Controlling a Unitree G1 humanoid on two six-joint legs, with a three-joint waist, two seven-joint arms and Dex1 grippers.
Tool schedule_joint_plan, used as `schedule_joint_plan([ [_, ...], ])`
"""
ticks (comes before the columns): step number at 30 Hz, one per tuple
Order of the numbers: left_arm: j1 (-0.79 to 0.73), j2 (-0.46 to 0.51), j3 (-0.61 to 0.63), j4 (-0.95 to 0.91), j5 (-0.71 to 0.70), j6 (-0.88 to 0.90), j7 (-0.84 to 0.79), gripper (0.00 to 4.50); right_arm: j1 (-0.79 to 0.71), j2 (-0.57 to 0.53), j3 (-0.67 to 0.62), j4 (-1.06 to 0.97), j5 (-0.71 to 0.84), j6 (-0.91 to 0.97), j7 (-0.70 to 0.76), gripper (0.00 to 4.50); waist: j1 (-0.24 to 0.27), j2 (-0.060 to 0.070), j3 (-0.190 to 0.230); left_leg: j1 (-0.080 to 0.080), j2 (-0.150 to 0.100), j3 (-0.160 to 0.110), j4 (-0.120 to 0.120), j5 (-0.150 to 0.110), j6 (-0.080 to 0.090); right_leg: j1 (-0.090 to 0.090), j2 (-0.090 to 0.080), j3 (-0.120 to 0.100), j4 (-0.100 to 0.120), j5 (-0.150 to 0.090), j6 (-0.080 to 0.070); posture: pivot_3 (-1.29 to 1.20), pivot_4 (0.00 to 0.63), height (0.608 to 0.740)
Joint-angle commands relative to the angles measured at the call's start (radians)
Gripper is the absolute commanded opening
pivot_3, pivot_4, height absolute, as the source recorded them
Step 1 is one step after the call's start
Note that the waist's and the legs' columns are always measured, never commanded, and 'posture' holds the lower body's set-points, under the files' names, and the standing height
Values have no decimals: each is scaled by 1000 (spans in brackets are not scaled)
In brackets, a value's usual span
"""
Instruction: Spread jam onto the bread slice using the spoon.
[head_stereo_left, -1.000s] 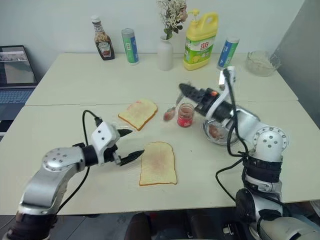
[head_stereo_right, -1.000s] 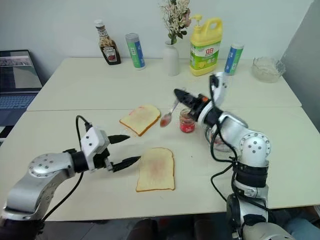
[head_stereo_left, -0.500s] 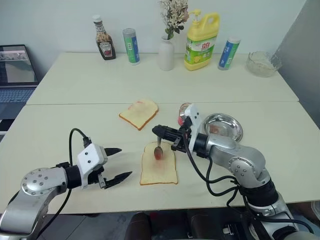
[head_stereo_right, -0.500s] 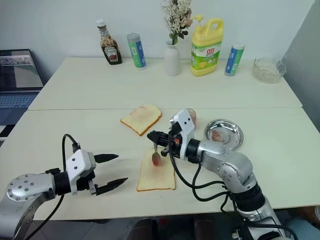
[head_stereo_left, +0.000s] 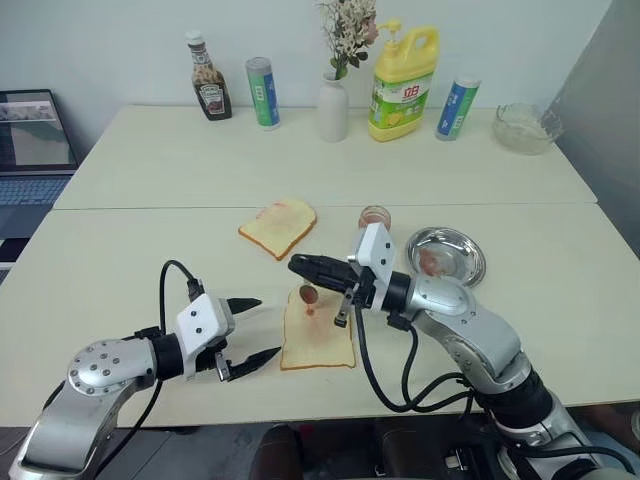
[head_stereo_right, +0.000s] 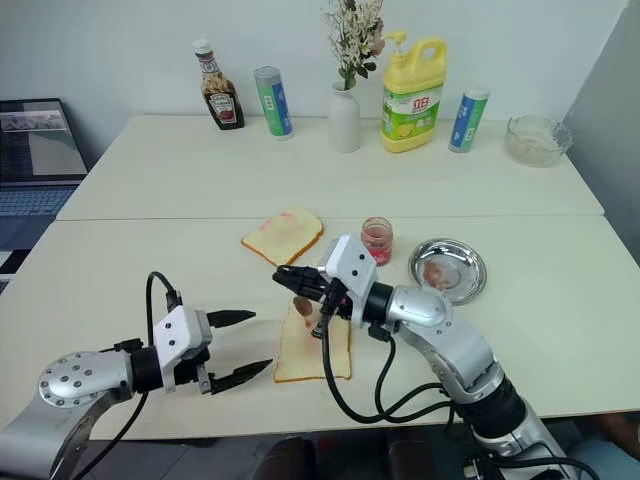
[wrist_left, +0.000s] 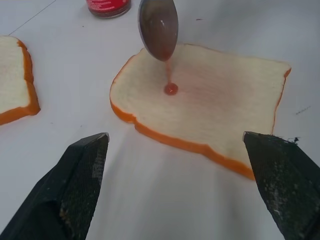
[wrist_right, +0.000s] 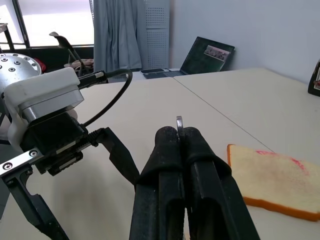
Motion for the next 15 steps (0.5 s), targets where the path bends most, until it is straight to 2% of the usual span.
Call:
schedule_joint_plan([
  [1, -16, -4, 6, -27, -13, -6, 8, 4500, -18, 15, -32, -17, -4, -25, 16, 38, 0, 0, 0, 0, 0, 0, 0, 0, 0, 0, 0, 0, 0, 0, 0, 0, 150, 740],
  [11, -5, 10, 21, -50, -45, 29, 0, 4500, -11, -41, -58, -29, -26, -26, 70, 38, 1, 0, 0, 0, 0, 0, 0, 0, 0, 0, 0, 0, 0, 0, 0, 0, 150, 740],
  [15, -4, 9, 19, -51, -48, 36, 1, 4500, 11, 30, -140, -18, 72, 77, -5, 38, 1, 0, 0, 0, 0, 0, 0, 0, 0, 0, 0, 0, 0, 0, 0, 0, 150, 740],
])
